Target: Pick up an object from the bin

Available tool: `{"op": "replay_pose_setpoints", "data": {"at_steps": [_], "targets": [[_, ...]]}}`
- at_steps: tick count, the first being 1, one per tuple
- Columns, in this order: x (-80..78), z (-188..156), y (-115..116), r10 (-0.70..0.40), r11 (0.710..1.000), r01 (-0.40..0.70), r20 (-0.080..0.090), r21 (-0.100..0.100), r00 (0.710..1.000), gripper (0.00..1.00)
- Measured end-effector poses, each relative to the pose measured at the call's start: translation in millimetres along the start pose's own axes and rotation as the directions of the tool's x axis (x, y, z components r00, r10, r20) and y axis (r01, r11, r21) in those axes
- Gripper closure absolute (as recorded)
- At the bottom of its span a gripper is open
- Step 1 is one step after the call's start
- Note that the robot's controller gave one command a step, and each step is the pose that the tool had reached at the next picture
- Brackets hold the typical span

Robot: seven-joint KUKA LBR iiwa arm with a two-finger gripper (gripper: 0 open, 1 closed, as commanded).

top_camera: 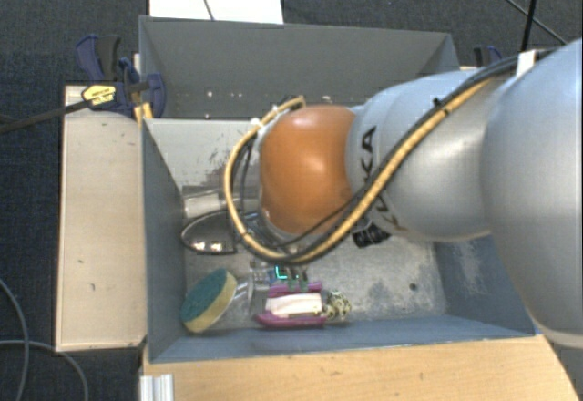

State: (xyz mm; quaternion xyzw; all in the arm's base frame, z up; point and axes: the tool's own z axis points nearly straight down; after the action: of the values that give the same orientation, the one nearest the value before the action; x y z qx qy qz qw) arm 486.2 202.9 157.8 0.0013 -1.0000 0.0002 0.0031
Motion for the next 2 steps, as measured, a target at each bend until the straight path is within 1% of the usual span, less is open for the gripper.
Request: {"op": "replay_pose_setpoints", "data": {"at_steps": [1, 2], "targets": [[-27.5, 80.5, 32.8, -0.738, 0.675, 0.738, 0.009, 0.004, 0.675, 0.0], [-27.7, 80.1, 31.9, -0.734, 0.68, 0.734, 0.006, 0.004, 0.68, 1.0]]}}
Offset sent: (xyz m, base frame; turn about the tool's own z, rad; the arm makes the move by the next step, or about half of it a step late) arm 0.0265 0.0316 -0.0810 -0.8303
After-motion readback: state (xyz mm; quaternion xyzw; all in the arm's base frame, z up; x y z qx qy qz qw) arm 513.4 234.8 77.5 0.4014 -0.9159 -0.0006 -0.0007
